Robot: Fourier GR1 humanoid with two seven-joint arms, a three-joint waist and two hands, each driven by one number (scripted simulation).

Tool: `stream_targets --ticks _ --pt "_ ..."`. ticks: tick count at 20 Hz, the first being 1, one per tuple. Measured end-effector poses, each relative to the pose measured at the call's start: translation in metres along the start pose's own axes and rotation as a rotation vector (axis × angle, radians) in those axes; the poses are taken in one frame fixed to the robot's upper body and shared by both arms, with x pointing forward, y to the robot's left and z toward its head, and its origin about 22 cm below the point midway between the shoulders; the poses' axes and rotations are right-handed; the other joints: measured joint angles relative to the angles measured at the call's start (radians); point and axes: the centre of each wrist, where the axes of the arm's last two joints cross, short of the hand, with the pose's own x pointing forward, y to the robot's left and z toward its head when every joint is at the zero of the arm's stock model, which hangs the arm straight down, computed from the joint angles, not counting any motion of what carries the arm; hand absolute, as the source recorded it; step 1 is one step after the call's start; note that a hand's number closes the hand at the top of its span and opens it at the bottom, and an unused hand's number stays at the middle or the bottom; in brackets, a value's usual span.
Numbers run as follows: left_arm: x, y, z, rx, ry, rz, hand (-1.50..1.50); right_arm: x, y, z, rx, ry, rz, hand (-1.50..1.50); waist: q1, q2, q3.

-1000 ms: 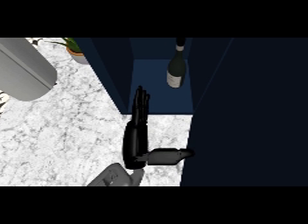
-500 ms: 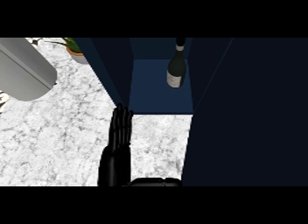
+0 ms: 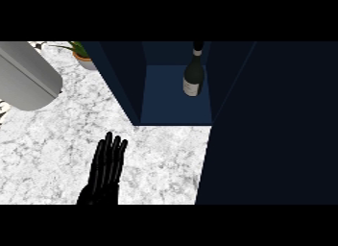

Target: Pick up the wine, place it into the cabinet and close the cabinet

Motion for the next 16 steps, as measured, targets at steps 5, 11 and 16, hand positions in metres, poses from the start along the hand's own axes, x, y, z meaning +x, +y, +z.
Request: stream_targets --ticks 5,11,16 --pt "0.016 0.030 0.008 -0.042 -0.006 0.000 -1.50 0.000 0.006 0.001 0.066 0.010 0.004 1.50 0.000 0.000 0.000" --pt "0.032 0.054 0.009 -0.040 -0.016 -0.001 -1.50 -0.004 0.018 0.003 0.120 0.077 -0.078 1.50 0.001 0.000 0.000" --pt "0.045 0.074 0.007 -0.011 -0.041 -0.009 -1.50 -0.006 0.032 0.006 0.190 0.132 -0.148 1.50 0.001 -0.001 0.000"
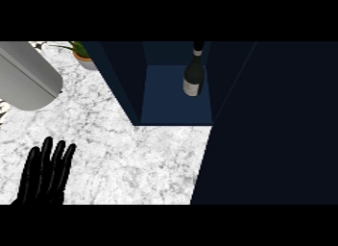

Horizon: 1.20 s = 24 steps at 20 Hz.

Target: Pick up the wine, place it into the cabinet and close the cabinet

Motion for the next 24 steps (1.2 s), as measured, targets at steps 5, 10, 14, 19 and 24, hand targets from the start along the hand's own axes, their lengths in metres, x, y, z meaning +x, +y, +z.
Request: stream_targets --ticks 5,10,14,19,24 --pt "0.020 0.023 -0.012 0.033 -0.025 -0.009 -1.50 0.000 0.021 -0.003 0.152 0.003 0.002 1.50 0.001 -0.001 0.000" --pt "0.029 0.054 -0.016 0.058 -0.022 -0.020 -1.50 0.003 0.043 -0.003 0.227 0.007 -0.013 1.50 -0.001 -0.003 -0.001" --pt "0.037 0.080 -0.017 0.063 -0.021 -0.042 -1.50 0.003 0.051 -0.003 0.211 0.010 -0.021 1.50 -0.001 -0.005 -0.002" --pt "0.045 0.095 -0.023 0.055 -0.016 -0.041 -1.50 0.004 0.065 -0.010 0.169 0.009 -0.037 1.50 -0.001 -0.005 -0.003" --pt "0.053 0.106 -0.030 0.035 -0.009 -0.044 -1.50 0.005 0.072 -0.014 0.126 -0.043 -0.007 1.50 0.002 -0.005 -0.003"
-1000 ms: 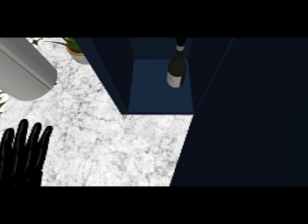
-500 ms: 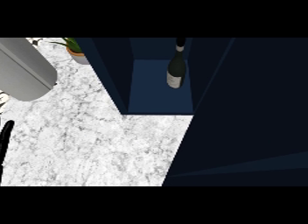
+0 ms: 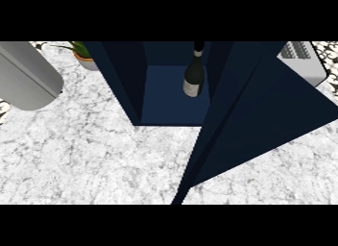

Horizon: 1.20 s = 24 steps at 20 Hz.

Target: Pick up the wine, place it into the cabinet and close the cabinet

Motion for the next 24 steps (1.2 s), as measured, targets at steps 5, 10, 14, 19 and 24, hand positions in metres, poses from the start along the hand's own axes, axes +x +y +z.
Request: stream_targets --ticks 5,10,14,19,24 --pt "0.006 0.004 -0.004 -0.012 0.014 0.025 -1.50 0.003 0.004 -0.004 -0.012 -0.029 0.062 1.50 0.008 0.001 -0.001" --pt "0.006 0.003 -0.009 -0.022 0.023 0.055 -1.50 0.006 0.007 -0.009 -0.009 -0.045 0.110 1.50 0.010 0.003 -0.001" --pt "0.004 -0.002 -0.011 -0.034 0.023 0.072 -1.50 0.008 0.008 -0.015 0.014 -0.042 0.123 1.50 0.019 0.006 -0.001" --pt "0.004 -0.007 -0.017 -0.040 0.019 0.086 -1.50 0.014 0.008 -0.031 0.033 -0.059 0.102 1.50 0.031 0.010 -0.001" --pt "0.001 -0.011 -0.019 -0.040 0.018 0.098 -1.50 0.023 0.014 -0.082 0.022 -0.094 0.071 1.50 0.046 0.015 0.000"
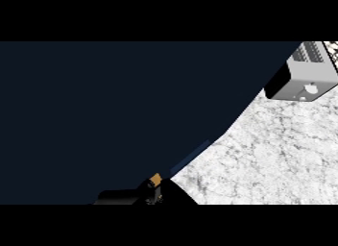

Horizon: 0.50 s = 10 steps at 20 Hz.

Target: Pick up the wine, place it into the cabinet and close the cabinet

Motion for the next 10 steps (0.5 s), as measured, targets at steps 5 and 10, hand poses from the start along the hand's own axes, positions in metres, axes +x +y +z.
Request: stream_targets --ticks 5,10 --pt "-0.005 0.002 -0.003 0.011 -0.002 -0.005 -1.50 0.008 0.000 -0.067 -0.030 -0.017 0.024 1.50 -0.001 0.001 0.001" --pt "-0.009 0.004 -0.004 0.028 -0.002 -0.008 -1.50 0.015 -0.008 -0.119 -0.080 -0.043 0.135 1.50 -0.012 -0.001 0.001"
